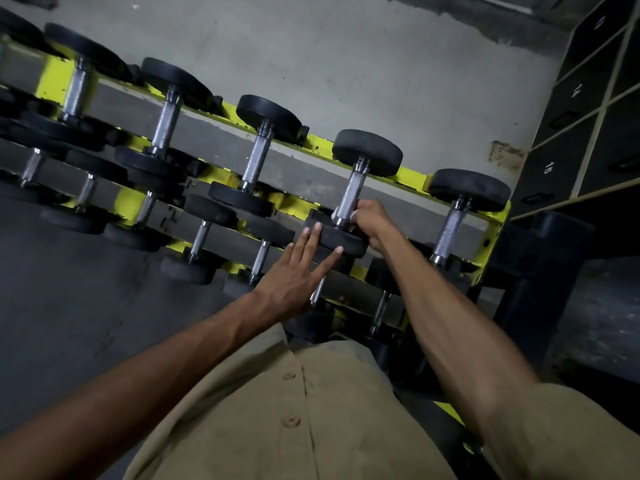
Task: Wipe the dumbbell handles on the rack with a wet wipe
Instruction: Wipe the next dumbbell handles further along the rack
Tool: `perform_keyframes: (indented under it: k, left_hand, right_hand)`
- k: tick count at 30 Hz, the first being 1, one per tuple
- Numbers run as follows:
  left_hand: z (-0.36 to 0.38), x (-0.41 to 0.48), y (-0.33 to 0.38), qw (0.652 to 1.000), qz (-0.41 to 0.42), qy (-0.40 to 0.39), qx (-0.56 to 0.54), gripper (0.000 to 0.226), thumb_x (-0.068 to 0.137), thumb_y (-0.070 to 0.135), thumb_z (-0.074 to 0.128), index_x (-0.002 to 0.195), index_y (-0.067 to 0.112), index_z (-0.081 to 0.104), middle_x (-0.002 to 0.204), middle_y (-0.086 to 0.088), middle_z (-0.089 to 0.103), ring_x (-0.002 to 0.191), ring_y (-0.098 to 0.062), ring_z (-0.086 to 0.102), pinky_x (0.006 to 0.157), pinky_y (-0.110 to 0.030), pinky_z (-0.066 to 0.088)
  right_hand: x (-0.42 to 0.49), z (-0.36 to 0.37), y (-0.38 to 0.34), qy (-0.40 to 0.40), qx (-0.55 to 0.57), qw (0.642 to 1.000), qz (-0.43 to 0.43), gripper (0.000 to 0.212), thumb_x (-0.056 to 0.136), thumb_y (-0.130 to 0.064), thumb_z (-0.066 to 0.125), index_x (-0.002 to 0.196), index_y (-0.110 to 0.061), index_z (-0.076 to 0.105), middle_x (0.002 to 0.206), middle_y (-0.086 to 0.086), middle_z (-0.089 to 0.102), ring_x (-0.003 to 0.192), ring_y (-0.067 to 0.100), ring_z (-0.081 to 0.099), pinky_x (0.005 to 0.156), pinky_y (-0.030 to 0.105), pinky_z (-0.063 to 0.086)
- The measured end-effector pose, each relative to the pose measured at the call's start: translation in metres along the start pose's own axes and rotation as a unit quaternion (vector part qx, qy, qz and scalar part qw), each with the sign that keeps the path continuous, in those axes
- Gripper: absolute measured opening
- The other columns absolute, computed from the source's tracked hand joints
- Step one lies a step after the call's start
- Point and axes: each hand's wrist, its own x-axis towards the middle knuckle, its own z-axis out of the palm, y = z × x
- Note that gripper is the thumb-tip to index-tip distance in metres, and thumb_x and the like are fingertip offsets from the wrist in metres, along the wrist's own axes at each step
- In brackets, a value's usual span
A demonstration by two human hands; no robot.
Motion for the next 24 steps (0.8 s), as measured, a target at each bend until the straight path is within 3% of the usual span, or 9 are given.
perform_keyframes:
  k: [3, 8, 11, 15, 17, 18, 21, 24]
  left_hand:
    - [-0.001, 0.0, -0.002, 1.0, 0.003, -0.008, -0.002, 0.125, 0.093, 0.033, 0.074, 0.16, 0.026, -0.032, 0.154, -0.03, -0.048, 0.152, -0.047, -0.03, 0.13, -0.056, 0.009]
    - [-0.007, 0.0, -0.005, 1.0, 0.01, -0.022, -0.009, 0.126, 0.093, 0.03, 0.075, 0.16, 0.026, -0.031, 0.154, -0.028, -0.05, 0.152, -0.047, -0.031, 0.129, -0.058, 0.011]
    - [-0.007, 0.0, -0.006, 1.0, 0.013, -0.026, -0.007, 0.126, 0.093, 0.028, 0.075, 0.16, 0.026, -0.032, 0.153, -0.029, -0.05, 0.151, -0.048, -0.032, 0.13, -0.058, 0.009]
    - [-0.008, 0.0, -0.007, 0.999, 0.019, -0.027, -0.002, 0.127, 0.093, 0.027, 0.076, 0.16, 0.025, -0.032, 0.152, -0.029, -0.051, 0.15, -0.049, -0.033, 0.129, -0.057, 0.007]
    - [-0.009, -0.001, -0.008, 1.0, 0.022, -0.022, -0.001, 0.122, 0.095, 0.022, 0.072, 0.16, 0.024, -0.031, 0.153, -0.03, -0.049, 0.15, -0.049, -0.032, 0.129, -0.056, 0.009]
    - [-0.009, -0.001, -0.009, 1.0, 0.024, -0.016, 0.0, 0.118, 0.096, 0.018, 0.068, 0.16, 0.024, -0.031, 0.153, -0.03, -0.048, 0.15, -0.049, -0.032, 0.129, -0.056, 0.011]
    - [-0.007, -0.002, -0.009, 1.0, 0.031, 0.005, 0.002, 0.107, 0.098, 0.006, 0.055, 0.16, 0.022, -0.032, 0.153, -0.033, -0.047, 0.15, -0.052, -0.031, 0.129, -0.056, 0.014]
    - [-0.007, -0.001, -0.007, 0.999, 0.033, 0.005, 0.002, 0.1, 0.102, 0.005, 0.048, 0.159, 0.021, -0.033, 0.151, -0.035, -0.047, 0.149, -0.053, -0.03, 0.129, -0.057, 0.01]
  right_hand:
    - [0.006, -0.001, -0.004, -0.038, 0.09, 0.995, 0.025, 0.036, 0.081, 0.011, 0.052, 0.105, 0.0, 0.076, 0.103, 0.019, 0.076, 0.097, 0.035, 0.073, 0.089, 0.044, 0.058]
    - [-0.004, -0.007, 0.008, 0.052, 0.112, 0.991, 0.041, 0.021, 0.084, 0.013, 0.062, 0.088, -0.006, 0.071, 0.075, 0.01, 0.069, 0.068, 0.023, 0.063, 0.066, 0.028, 0.054]
    - [-0.011, -0.008, 0.004, 0.081, 0.152, 0.984, 0.04, 0.024, 0.087, 0.012, 0.065, 0.087, -0.012, 0.069, 0.066, 0.0, 0.066, 0.058, 0.011, 0.059, 0.053, 0.018, 0.051]
    - [0.018, -0.008, -0.035, 0.166, 0.265, 0.949, 0.041, 0.032, 0.088, 0.014, 0.053, 0.075, -0.014, 0.059, 0.068, 0.006, 0.057, 0.061, 0.018, 0.053, 0.059, 0.032, 0.052]
    - [0.029, -0.01, -0.038, 0.218, 0.213, 0.952, 0.03, 0.021, 0.086, 0.006, 0.058, 0.073, -0.011, 0.063, 0.069, 0.007, 0.061, 0.064, 0.02, 0.058, 0.061, 0.038, 0.056]
    - [0.027, -0.01, -0.033, 0.22, 0.16, 0.962, 0.025, 0.015, 0.085, 0.0, 0.062, 0.074, -0.01, 0.067, 0.07, 0.006, 0.064, 0.063, 0.019, 0.06, 0.061, 0.035, 0.055]
    - [-0.006, 0.001, -0.005, 0.172, -0.002, 0.985, 0.023, 0.012, 0.084, -0.009, 0.071, 0.075, -0.012, 0.077, 0.077, 0.004, 0.074, 0.066, 0.013, 0.065, 0.066, 0.026, 0.051]
    - [-0.016, 0.01, 0.01, 0.168, -0.057, 0.984, 0.005, 0.015, 0.078, -0.004, 0.07, 0.071, -0.015, 0.078, 0.075, -0.004, 0.075, 0.072, 0.011, 0.068, 0.07, 0.024, 0.055]
